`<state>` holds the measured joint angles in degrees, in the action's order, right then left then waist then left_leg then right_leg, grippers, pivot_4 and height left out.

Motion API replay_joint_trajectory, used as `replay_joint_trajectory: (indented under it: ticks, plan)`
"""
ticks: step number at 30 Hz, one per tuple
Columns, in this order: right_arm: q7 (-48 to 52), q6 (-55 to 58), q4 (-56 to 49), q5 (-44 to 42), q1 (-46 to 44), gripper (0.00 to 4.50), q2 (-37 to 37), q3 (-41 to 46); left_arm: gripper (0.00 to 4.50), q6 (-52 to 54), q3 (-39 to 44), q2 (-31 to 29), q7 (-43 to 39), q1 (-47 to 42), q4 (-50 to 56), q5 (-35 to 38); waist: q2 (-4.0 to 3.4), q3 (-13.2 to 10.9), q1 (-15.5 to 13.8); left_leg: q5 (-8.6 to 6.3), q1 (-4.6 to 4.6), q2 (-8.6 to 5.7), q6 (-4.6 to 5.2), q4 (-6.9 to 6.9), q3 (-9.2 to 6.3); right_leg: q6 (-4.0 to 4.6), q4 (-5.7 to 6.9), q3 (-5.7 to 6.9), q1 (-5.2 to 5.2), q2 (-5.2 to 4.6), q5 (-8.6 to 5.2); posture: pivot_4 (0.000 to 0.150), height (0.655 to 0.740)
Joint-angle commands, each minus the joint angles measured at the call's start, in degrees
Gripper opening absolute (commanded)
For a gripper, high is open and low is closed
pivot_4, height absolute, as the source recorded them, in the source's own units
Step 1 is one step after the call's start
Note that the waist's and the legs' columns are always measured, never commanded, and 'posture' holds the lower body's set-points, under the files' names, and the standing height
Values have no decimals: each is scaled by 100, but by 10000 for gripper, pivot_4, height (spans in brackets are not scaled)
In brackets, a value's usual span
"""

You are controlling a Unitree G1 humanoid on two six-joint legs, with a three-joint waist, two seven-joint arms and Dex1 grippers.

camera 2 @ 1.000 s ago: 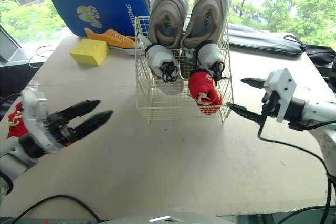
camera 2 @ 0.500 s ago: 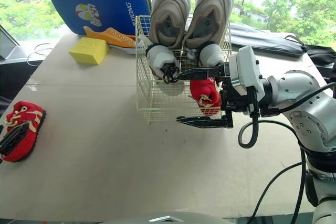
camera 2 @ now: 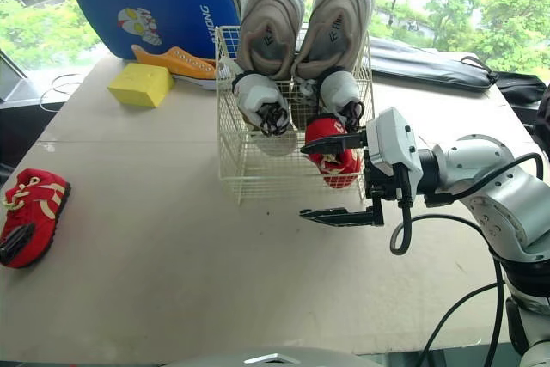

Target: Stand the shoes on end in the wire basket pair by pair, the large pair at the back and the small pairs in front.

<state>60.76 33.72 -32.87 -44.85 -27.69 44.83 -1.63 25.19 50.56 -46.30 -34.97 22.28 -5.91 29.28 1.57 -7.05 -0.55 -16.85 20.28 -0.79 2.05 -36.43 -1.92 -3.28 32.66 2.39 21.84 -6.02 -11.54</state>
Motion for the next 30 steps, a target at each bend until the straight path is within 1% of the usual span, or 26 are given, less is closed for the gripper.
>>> replay_joint_trajectory:
  ticks: [1, 3, 5, 6, 7, 8, 9, 10, 11, 12, 13, 14, 15, 19, 21, 23, 25, 27, 30]
  plan:
    - [-115, 70, -261, -194, 21, 44180, 75, 268, 44454, -110, -122, -213, -279, -77, -441, -176, 0, 0, -7, 0, 1, 0, 0, 0, 1, 0, -2, 0, 0, -1, 0, 1500, 7400]
    - [-171, 92, -327, -225, 54, 44180, 82, 295, 44454, -108, -314, -272, -301, -212, -802, -312, 0, 0, -19, 0, 0, -1, 0, 3, 2, 0, -3, 1, 1, -5, 0, 1500, 7400]
    - [-210, 110, -378, -253, 87, 45000, 97, 316, 39412, -46, -413, -260, -461, -331, -957, -245, -3, 1, -37, -1, 0, -1, 0, 4, 0, 0, 0, 4, 1, -7, 0, 1500, 7400]
    - [-224, 117, -398, -265, 102, 45000, 105, 325, 36383, -25, -429, -234, -534, -375, -973, -189, -9, 4, -39, -1, 0, -1, 0, 5, 0, -1, 1, 6, 1, -10, 0, 1500, 7400]
    - [-239, 126, -407, -275, 103, 45000, 113, 329, 32307, 6, -429, -199, -602, -391, -949, -131, -10, 5, -33, -1, -1, -1, 0, 5, 0, -1, 4, 6, 1, -12, 0, 1500, 7400]
    - [-252, 129, -416, -282, 109, 45000, 123, 336, 27057, 25, -418, -161, -655, -378, -899, -93, -11, 4, -30, -1, -4, 0, -1, 5, 0, -2, 7, 4, 1, -17, -1, 1500, 7400]
    - [-264, 134, -419, -293, 105, 45000, 132, 336, 22733, -2, -396, -117, -791, -310, -781, -25, -11, 4, -29, -1, -5, 1, -1, 6, 0, -3, 8, 6, 1, -28, -1, 1500, 7400]
    - [-280, 138, -418, -305, 99, 45000, 136, 334, 17417, 38, -307, -59, -954, -235, -610, 138, -12, 4, -30, -1, -8, 3, -1, 7, 0, -14, 8, 22, 1, -38, -7, 1500, 7400]
    - [-291, 135, -415, -311, 95, 45000, 139, 331, 15591, 84, -201, -15, -1101, -164, -455, 297, -12, 4, -29, -1, -8, 3, -1, 7, 0, -20, 9, 27, 1, -43, -11, 1500, 7400]
    - [-297, 135, -411, -320, 92, 45000, 142, 330, 10403, 119, -109, 13, -1218, -101, -330, 424, -12, 4, -28, -1, -7, 3, -1, 7, 1, -22, 9, 37, 1, -50, -12, 1500, 7400]
    - [-296, 124, -397, -315, 92, 45000, 136, 322, 6411, 180, -13, 39, -1371, -16, -139, 588, -12, 3, -28, -1, -7, 3, -1, 7, 5, -21, 8, 56, 1, -66, -12, 1500, 7400]
    - [-293, 109, -380, -303, 95, 45000, 124, 312, 5012, 255, 56, 61, -1467, 64, 57, 713, -10, 2, -37, -1, -6, 3, -1, 7, 6, -20, 8, 70, 1, -78, -11, 1500, 7400]
    - [-283, 94, -357, -290, 97, 45000, 112, 300, 2537, 345, 92, 93, -1505, 139, 291, 818, -6, 1, -43, -1, -3, 1, -1, 7, 7, -11, 7, 90, 1, -90, -5, 1500, 7400]
    - [-265, -6, -277, -164, 110, 45000, 11, 187, 1347, 693, -316, 305, -1725, 471, 1917, 1307, -4, 0, -58, -1, 11, -3, -1, 6, 1, -3, -7, 136, 1, -102, 0, 1500, 7400]
    - [-276, -12, -270, -143, 101, 45000, -48, 159, 1341, 695, -629, 234, -1741, 366, 2376, 1280, -3, 0, -61, -1, 17, -4, -1, 5, -7, -2, -9, 144, 0, -102, 0, 1500, 7400]
    - [-288, 0, -263, -123, 80, 45000, -84, 134, 1279, 755, -965, 55, -1751, 68, 2594, 1256, -4, 0, -56, 0, 15, -4, -1, 4, -9, -3, -4, 148, 0, -99, 0, 1500, 7400]
    - [-308, 5, -281, -92, 103, 45000, -92, 139, 1251, 393, -1429, -269, -1926, -193, 2518, 736, -4, 0, -55, 1, 13, -3, -2, 4, -15, -5, 6, 158, 0, -83, -1, 1500, 7400]
    - [-333, 23, -312, -80, 133, 45000, -94, 153, 1249, 229, -1713, -404, -1999, -418, 2461, 530, -6, -1, -38, 5, 8, 0, -7, 4, -17, -5, 10, 158, 0, -52, -1, 1500, 7400]
    - [-472, 121, -469, -125, 250, 45000, -78, 176, 1248, 639, -2049, -258, -1649, -875, 2747, 818, -5, -2, -8, 5, 4, 1, -6, 4, -9, -15, 8, 149, -1, -51, -7, 1500, 7400]
